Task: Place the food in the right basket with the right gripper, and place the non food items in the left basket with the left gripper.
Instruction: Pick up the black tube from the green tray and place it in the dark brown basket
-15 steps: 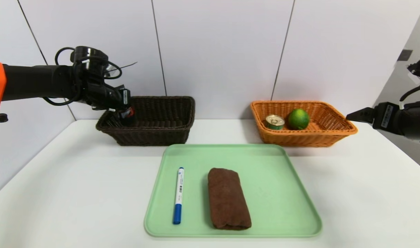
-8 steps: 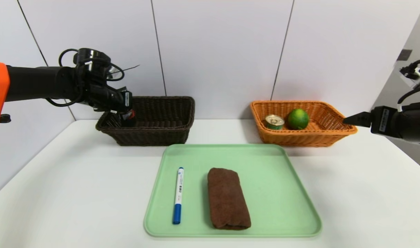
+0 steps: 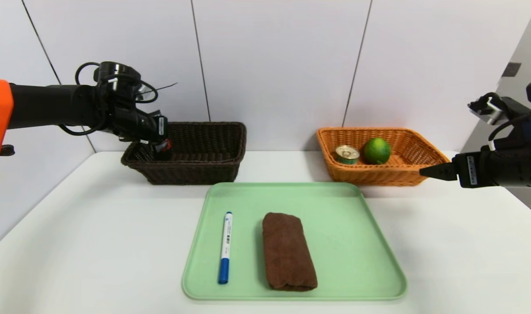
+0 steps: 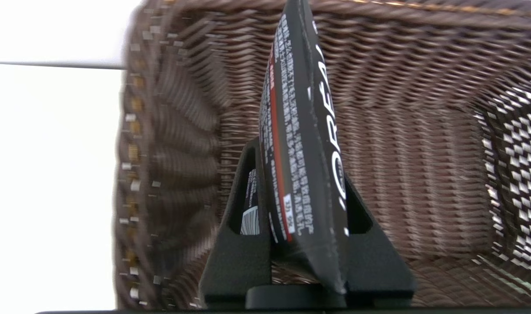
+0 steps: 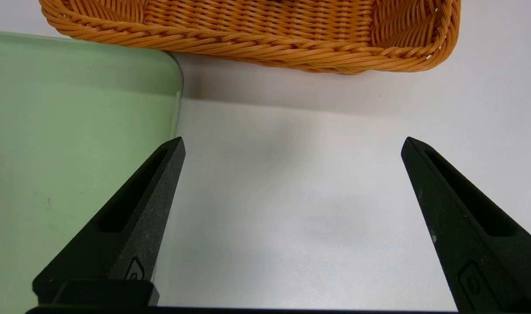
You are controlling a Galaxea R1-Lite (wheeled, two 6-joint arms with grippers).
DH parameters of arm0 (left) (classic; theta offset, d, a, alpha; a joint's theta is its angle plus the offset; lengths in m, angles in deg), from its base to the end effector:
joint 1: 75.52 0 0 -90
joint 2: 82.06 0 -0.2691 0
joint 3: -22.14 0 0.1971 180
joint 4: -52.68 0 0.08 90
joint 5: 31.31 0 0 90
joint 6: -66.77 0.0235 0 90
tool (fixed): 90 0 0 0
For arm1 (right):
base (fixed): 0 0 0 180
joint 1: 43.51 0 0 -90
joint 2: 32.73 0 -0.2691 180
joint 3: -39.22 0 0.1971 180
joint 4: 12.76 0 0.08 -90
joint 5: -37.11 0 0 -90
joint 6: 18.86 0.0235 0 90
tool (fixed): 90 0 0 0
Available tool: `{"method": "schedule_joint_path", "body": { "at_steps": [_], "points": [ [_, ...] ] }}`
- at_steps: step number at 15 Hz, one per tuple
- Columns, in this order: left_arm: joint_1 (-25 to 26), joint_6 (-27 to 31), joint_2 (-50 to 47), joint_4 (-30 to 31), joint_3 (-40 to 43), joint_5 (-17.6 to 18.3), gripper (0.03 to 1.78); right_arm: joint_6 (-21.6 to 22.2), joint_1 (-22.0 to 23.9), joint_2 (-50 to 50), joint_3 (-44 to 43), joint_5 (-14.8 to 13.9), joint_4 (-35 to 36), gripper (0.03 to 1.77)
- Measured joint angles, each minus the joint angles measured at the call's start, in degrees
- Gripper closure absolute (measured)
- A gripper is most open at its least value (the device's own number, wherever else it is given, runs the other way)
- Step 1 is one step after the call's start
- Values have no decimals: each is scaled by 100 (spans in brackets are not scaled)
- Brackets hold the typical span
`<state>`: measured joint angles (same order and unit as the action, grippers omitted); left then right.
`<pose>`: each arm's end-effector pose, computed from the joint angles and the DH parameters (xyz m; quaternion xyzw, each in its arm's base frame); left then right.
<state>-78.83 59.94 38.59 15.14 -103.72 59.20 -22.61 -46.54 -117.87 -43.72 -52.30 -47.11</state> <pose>0.4202 -0.0245 0.1941 -0.0504 0.2797 -0.0154 0.9586 0.2569 0.0138 0.1989 -0.0377 0.3124 0.0402 0.9484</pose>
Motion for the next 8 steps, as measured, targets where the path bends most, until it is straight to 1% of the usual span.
{"method": "schedule_joint_path", "body": {
  "at_steps": [3,8],
  "points": [
    [-13,121,46,17,-5,-73,148,0,0,-30,0,-20,17,9],
    [-24,138,132,26,-49,-163,148,22,5,-41,26,-24,-7,9]
  ]
}}
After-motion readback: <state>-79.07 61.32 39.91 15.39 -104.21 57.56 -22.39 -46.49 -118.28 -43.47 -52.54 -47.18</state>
